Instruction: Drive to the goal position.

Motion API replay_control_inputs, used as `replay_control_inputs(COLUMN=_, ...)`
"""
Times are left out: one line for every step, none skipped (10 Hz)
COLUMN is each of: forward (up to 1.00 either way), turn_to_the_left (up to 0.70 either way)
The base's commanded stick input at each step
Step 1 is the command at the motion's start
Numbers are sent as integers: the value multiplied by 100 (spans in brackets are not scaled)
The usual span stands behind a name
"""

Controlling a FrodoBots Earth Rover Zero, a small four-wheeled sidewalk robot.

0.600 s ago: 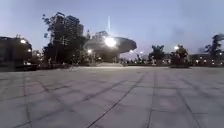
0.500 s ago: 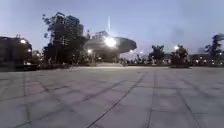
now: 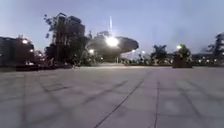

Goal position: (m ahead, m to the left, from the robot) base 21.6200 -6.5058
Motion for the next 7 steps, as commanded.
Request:
replay_control_inputs(forward=70, turn_to_the_left=0)
replay_control_inputs(forward=70, turn_to_the_left=0)
replay_control_inputs(forward=70, turn_to_the_left=0)
replay_control_inputs(forward=70, turn_to_the_left=0)
replay_control_inputs(forward=70, turn_to_the_left=0)
replay_control_inputs(forward=70, turn_to_the_left=0)
replay_control_inputs(forward=70, turn_to_the_left=0)
